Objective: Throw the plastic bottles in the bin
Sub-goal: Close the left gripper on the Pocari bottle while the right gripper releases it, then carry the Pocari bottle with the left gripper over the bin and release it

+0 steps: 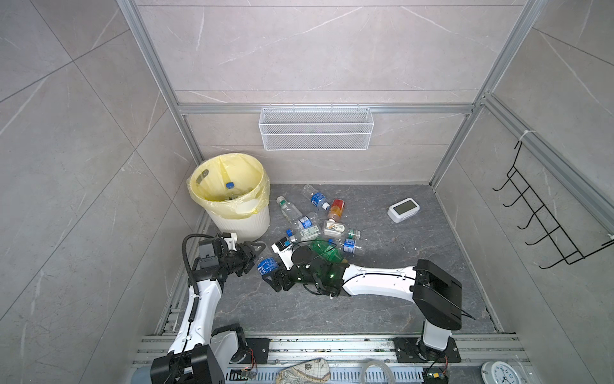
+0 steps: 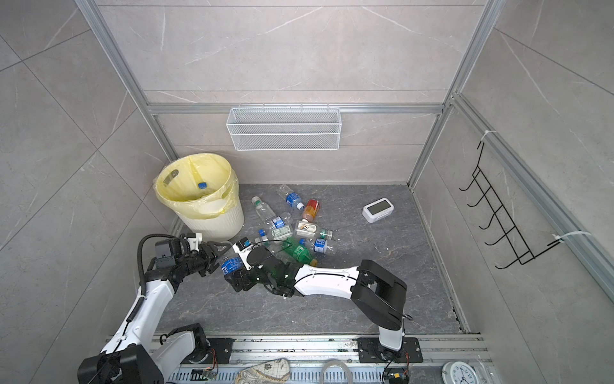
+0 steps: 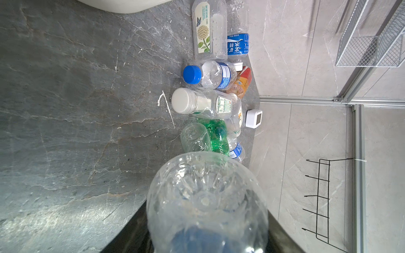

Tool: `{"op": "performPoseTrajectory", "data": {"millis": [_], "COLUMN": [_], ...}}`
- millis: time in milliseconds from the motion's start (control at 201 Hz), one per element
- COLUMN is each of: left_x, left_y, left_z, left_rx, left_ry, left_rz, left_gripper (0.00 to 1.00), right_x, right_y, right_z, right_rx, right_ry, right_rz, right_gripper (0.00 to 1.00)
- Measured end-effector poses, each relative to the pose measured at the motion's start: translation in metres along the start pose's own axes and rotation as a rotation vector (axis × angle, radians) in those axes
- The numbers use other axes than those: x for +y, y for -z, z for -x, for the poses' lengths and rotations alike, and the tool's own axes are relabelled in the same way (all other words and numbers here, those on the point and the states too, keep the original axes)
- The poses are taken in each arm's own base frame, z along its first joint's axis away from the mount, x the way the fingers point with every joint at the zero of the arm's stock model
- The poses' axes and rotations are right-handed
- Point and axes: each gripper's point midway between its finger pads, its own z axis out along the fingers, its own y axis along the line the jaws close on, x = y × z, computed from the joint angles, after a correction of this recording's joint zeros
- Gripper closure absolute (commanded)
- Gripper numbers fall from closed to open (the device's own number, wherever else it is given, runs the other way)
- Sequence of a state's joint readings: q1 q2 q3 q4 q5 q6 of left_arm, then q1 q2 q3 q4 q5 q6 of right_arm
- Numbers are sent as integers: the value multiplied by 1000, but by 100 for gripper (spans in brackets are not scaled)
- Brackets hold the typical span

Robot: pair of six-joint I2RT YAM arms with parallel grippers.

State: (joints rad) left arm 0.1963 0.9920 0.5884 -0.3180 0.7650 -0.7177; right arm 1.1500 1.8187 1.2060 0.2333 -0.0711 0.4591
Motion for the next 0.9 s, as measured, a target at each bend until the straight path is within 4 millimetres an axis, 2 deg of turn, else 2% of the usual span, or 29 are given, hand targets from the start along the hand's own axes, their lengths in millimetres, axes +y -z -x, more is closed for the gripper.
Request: {"op": "performPoseTrajectory", "data": {"millis": [159, 249, 443, 567, 642, 732, 811, 896], "left_x": [3, 6, 9, 2, -9, -30, -54, -82], "left_y": [1, 2, 12, 24, 35, 52, 70, 90], "left_z": [-1, -1, 0, 5, 10, 18, 26, 34], "left_rx": [0, -9, -64, -121, -164, -230, -294, -363], "left_ry": [9, 8, -16, -50, -81, -131, -182, -234], "left_rz": [16, 34, 82, 106, 109, 96, 73, 50], "left_gripper": [59, 59, 59, 60, 60, 60, 60, 60], "right_x": [-3, -12, -47, -78, -95, -105, -103, -93], "right_y": [27, 40, 60, 75, 83, 89, 91, 94], "right_z": [18, 30, 48, 54, 58, 61, 64, 81], "right_rx": [-55, -92, -144, -169, -179, -177, -157, -173], "right_ry": [1, -2, -27, -71, -88, -93, -81, -54], "right_rz": [-10, -43, -194, -297, -348, -387, -399, -389], "right_gripper": [1, 1, 1, 1, 1, 1, 1, 1]}}
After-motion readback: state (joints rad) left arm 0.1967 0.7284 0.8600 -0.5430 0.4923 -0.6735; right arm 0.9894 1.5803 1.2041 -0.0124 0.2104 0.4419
